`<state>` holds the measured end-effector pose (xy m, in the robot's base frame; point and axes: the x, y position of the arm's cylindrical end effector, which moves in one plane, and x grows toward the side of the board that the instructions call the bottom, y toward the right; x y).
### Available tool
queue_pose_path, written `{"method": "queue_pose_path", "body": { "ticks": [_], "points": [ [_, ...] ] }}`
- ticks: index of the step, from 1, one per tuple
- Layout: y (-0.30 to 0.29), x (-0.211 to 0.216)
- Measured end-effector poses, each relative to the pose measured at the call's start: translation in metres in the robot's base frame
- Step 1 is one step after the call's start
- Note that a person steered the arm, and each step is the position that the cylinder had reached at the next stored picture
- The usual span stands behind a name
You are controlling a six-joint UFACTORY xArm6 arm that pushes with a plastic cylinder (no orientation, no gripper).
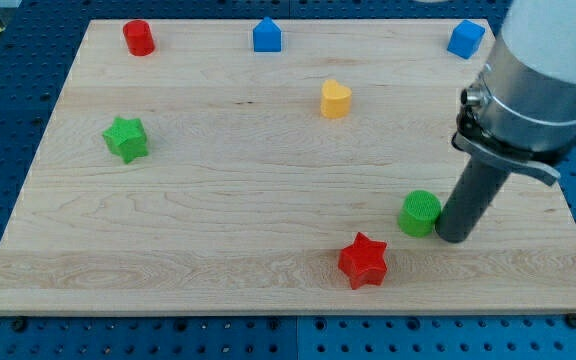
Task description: Slide the green circle to top left of red star
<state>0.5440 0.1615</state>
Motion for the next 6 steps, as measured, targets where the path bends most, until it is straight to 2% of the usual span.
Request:
{"method": "queue_pose_path", "body": {
  "ticks": [4, 6],
  "points": [
    [0.002, -0.006],
    [-0.055, -0.030]
  ]
}}
